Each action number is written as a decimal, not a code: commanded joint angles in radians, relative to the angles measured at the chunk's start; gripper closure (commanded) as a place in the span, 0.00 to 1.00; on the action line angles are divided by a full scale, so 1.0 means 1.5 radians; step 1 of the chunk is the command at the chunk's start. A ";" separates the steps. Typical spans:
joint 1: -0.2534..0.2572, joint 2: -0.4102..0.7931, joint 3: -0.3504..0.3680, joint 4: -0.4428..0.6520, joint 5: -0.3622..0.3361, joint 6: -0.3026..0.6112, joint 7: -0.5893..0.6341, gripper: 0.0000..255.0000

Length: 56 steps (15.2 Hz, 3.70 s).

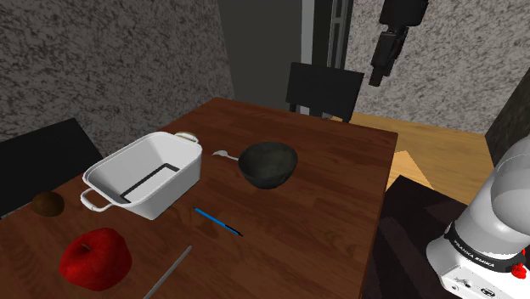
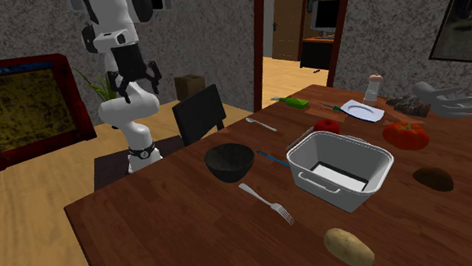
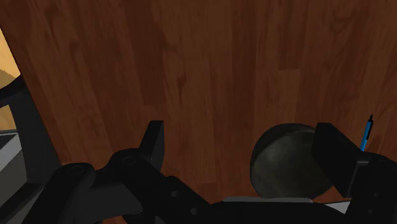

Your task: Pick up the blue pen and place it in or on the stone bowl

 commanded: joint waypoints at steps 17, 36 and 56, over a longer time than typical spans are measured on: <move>0.047 0.225 0.199 0.006 0.061 0.250 0.163 0.00; 0.120 0.697 0.349 0.289 -0.185 0.407 0.458 0.00; 0.210 0.888 0.313 0.427 -0.293 0.435 0.534 0.00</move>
